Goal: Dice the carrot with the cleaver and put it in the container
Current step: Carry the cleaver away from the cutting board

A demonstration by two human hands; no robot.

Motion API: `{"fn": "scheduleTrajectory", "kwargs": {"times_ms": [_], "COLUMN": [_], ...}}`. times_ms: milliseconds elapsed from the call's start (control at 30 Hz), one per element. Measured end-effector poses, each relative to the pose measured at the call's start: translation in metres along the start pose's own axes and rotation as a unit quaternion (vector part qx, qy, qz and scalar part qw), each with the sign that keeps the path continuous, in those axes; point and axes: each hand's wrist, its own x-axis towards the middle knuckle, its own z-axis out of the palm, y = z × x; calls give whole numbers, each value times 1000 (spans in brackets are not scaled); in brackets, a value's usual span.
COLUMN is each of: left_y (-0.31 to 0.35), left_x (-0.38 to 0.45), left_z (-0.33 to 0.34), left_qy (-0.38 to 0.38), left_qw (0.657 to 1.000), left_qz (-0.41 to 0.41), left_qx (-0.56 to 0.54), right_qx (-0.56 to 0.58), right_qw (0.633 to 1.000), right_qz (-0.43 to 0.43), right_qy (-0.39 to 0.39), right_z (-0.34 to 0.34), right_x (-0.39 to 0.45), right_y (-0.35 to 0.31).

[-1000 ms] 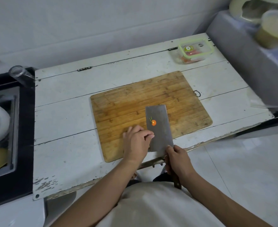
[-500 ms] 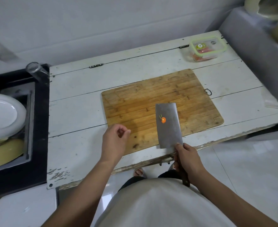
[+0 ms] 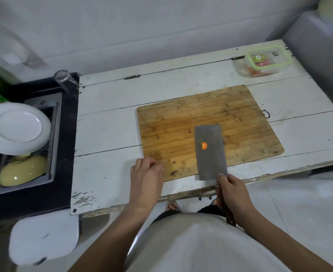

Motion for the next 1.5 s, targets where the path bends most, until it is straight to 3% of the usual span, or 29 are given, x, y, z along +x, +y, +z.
{"fn": "scheduleTrajectory", "kwargs": {"times_ms": [67, 200, 433, 1100, 1300, 1500], "left_y": [-1, -6, -2, 22, 1, 7], "left_x": [-7, -10, -15, -17, -9, -1], "left_z": [4, 7, 14, 22, 5, 10], "left_qy": [-1, -92, -166, -164, -169, -186], "left_qw": [999, 988, 978, 981, 977, 975], "left_qz": [17, 21, -18, -20, -106, -63], "left_qx": [33, 124, 128, 104, 74, 108], "right_qx": [-38, -95, -105, -109, -77, -85], "right_qw": [999, 994, 993, 992, 995, 994], "right_qz": [-19, -48, -58, -65, -43, -45], "right_qy": [-7, -18, -6, -26, -48, -46], "right_z": [11, 42, 71, 78, 72, 73], "right_x": [0, 0, -4, -12, -9, -5], "right_y": [0, -6, -7, -6, -5, -4]}}
